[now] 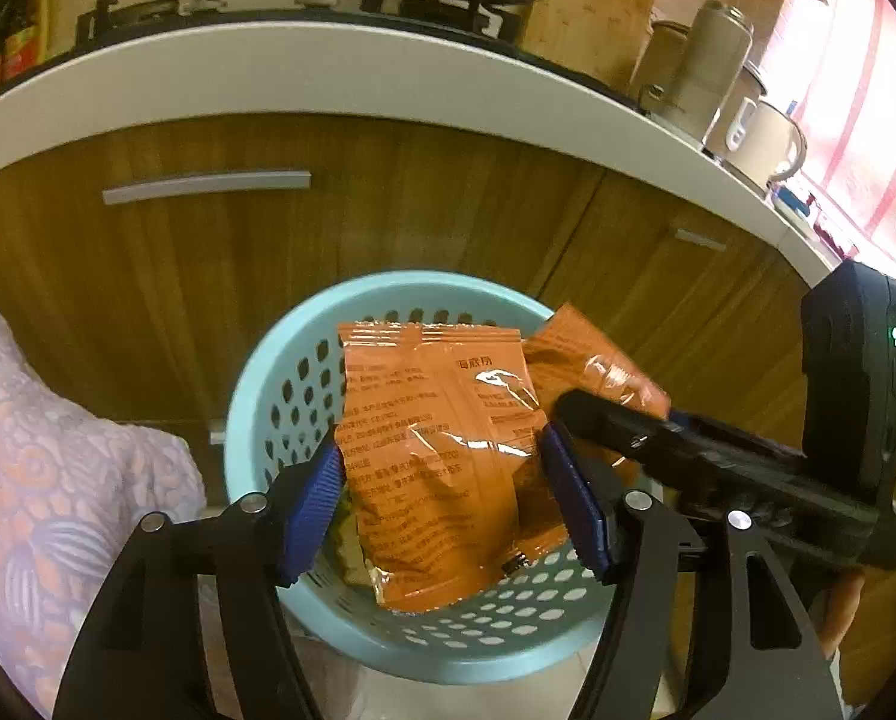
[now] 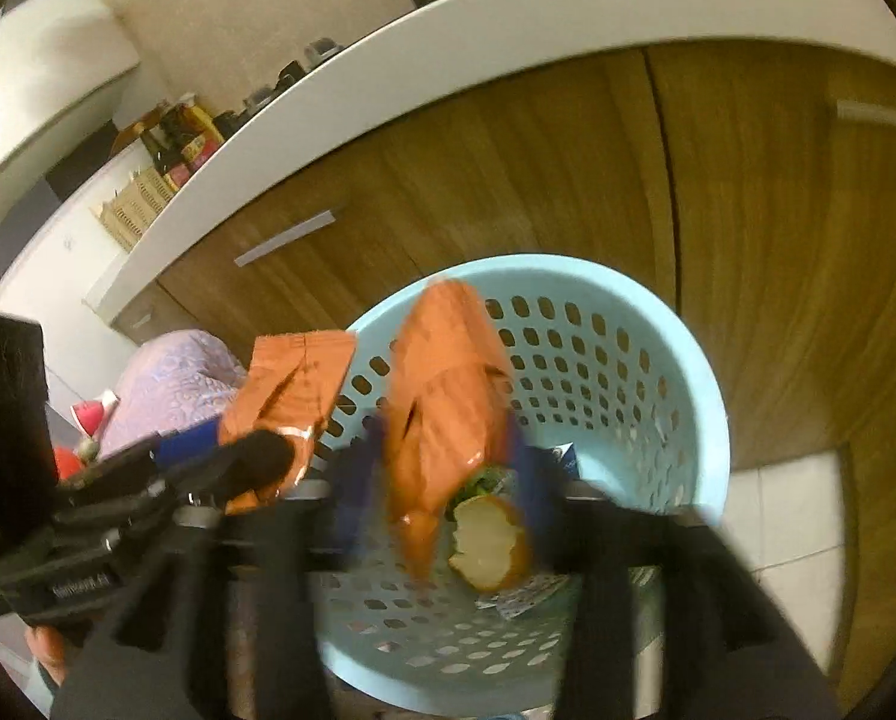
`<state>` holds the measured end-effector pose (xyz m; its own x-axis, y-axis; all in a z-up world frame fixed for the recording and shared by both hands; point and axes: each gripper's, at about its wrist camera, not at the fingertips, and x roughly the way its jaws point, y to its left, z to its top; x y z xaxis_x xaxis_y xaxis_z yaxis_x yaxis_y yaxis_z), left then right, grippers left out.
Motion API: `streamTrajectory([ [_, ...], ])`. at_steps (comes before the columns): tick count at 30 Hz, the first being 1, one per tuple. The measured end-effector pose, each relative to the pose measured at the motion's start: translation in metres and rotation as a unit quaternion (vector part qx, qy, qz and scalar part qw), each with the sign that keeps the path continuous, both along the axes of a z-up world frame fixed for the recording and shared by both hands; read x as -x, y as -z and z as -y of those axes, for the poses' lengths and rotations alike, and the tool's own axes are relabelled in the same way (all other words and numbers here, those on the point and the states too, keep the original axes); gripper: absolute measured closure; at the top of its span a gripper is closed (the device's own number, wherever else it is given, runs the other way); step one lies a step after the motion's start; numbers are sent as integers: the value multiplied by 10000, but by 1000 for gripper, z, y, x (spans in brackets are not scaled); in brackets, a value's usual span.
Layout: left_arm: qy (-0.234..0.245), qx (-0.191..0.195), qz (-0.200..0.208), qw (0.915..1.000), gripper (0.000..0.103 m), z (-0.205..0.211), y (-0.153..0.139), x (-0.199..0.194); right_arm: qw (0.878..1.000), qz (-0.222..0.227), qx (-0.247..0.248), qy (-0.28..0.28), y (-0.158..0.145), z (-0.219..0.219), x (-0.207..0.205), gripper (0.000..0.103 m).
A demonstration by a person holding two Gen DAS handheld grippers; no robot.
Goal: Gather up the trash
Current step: 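Carry both wrappers over the wastebasket and open both tools, then move both tools back over the table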
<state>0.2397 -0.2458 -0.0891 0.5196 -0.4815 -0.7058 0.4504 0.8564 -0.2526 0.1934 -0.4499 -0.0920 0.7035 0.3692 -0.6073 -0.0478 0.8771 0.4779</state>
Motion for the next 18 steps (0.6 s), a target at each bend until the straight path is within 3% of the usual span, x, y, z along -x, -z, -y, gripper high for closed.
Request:
streamTrajectory([
  [7,-22,-47,-220,9997,24,-4,5,-2,9995,65,-266,185,-9,15,6,49],
  [18,44,94,37,9999,24,-14,-15,24,9989,396,-238,100,-38,5,21,49],
])
